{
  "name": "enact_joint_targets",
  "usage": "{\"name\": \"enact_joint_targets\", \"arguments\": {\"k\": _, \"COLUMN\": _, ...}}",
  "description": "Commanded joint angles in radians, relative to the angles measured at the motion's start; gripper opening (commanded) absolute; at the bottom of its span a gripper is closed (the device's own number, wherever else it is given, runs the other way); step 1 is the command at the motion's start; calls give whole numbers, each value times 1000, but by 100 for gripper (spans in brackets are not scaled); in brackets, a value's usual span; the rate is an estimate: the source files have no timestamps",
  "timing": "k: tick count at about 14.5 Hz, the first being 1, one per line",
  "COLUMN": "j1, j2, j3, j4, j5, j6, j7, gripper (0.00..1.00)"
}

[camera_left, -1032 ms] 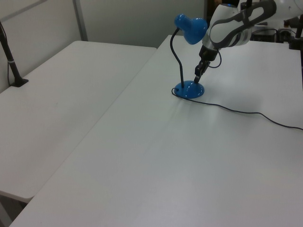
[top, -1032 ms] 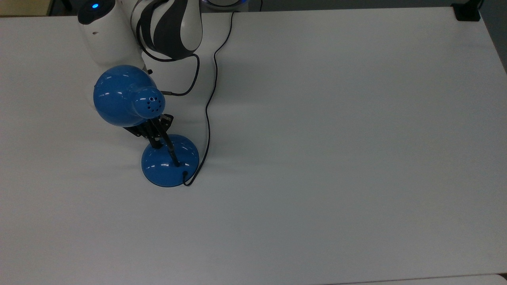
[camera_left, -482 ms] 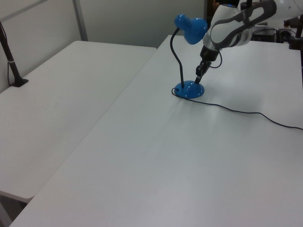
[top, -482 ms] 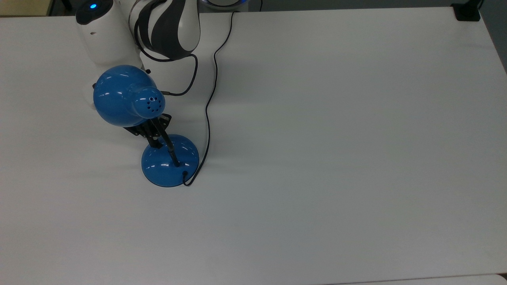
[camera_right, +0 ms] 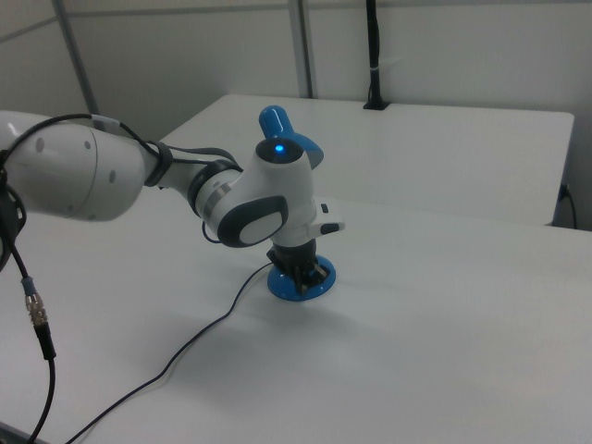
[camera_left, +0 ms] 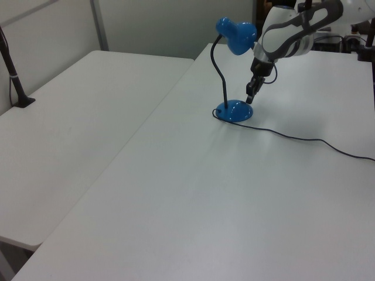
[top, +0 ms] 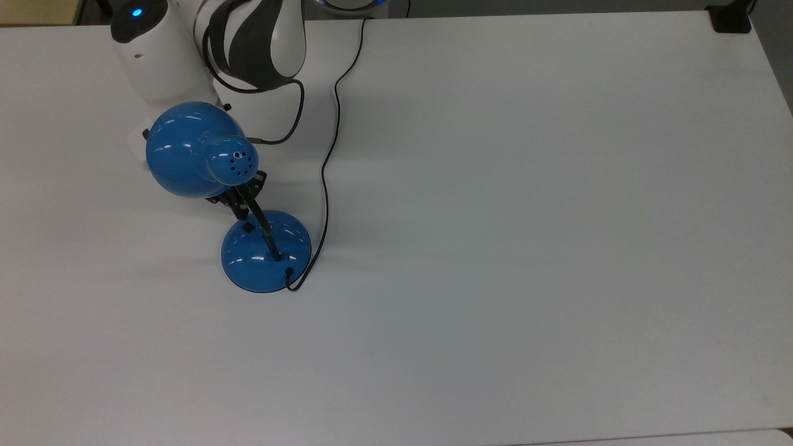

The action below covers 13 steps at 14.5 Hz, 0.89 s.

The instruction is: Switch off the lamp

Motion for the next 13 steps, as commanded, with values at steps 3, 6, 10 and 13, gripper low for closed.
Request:
{"name": "enact_joint_targets", "arguments": {"k": 3, "j1": -59, "j2": -157, "j3": -1, "j4": 65, "j5": -249, "j6": -462, "j7": 6, "gripper": 22}}
{"name": "enact_joint_targets", "arguments": {"k": 6, "j1": -48, "j2": -281, "j3": -1, "j4": 92, "j5": -358, "j6": -683, "j7": 12, "gripper": 100}}
{"name": "enact_joint_targets", "arguments": {"k": 10, "j1": 2, "j2": -419, "j3": -5, "j4": 92, "j5": -369, "j6": -774, "j7": 18, "gripper": 100}}
{"name": "enact_joint_targets", "arguments": {"k": 13, "j1": 61, "j2": -487, "j3": -3, "j4": 92, "j5": -367, "j6": -796, "j7": 114, "gripper": 100}}
